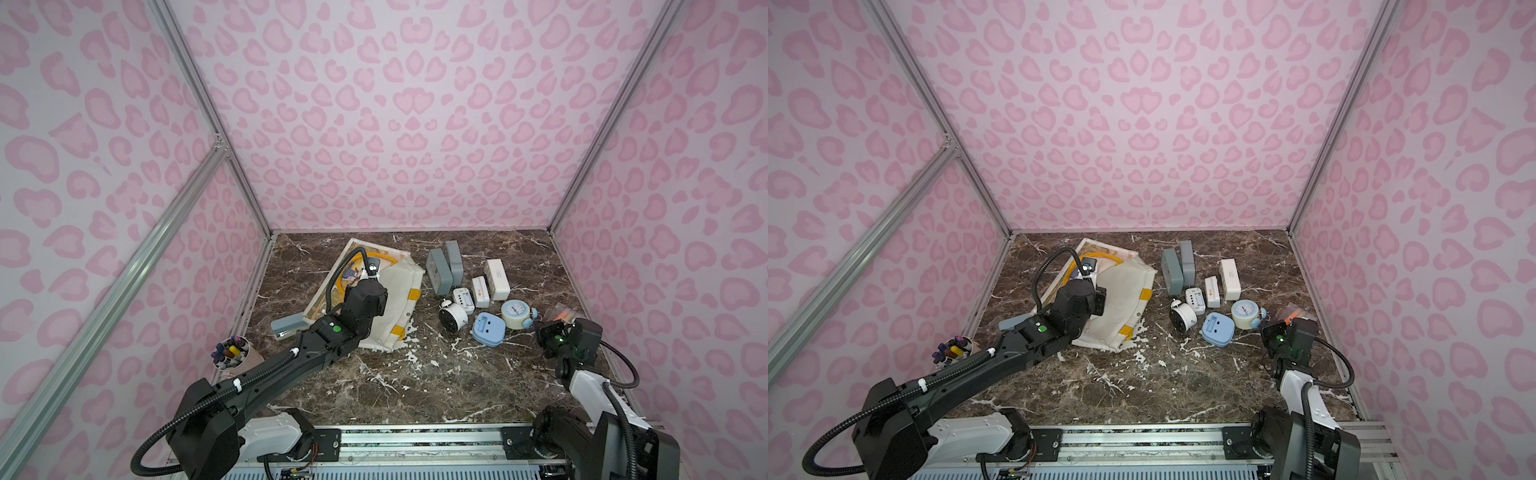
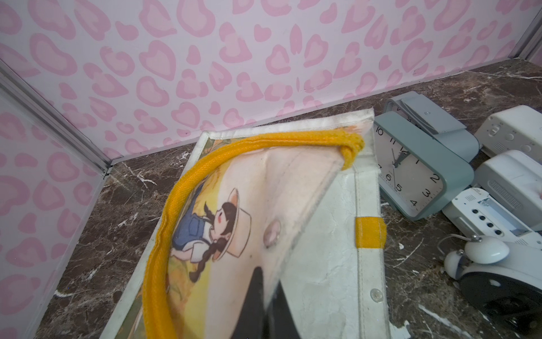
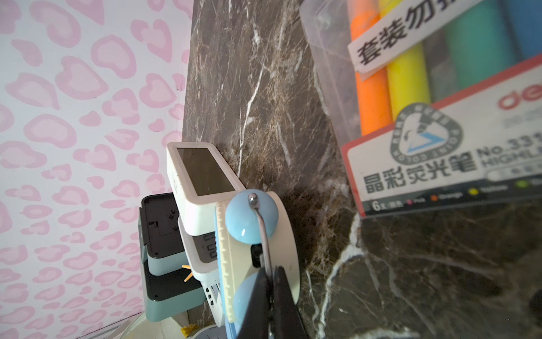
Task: Take the alarm clock out of the canvas bag
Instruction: Place the alarm at the center of the board.
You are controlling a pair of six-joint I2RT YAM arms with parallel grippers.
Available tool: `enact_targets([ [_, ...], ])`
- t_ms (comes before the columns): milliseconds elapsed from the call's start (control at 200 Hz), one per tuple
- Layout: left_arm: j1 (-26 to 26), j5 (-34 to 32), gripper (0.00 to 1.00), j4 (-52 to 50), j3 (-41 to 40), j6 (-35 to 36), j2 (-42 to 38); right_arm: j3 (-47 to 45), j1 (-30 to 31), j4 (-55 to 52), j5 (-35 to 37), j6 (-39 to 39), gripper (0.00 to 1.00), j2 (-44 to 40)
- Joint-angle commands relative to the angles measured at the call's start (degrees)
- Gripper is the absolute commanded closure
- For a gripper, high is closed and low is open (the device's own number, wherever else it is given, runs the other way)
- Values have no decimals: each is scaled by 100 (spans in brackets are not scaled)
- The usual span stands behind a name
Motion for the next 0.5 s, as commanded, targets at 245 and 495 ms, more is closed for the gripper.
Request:
enact_targets([
  [245,9,-41,97,65,-41,-98,-43,338,-1,-667,-2,-446,94,443],
  [495,6,-78,97,63,-81,-72,-126,449,-4,-913,122,-543,48,555],
])
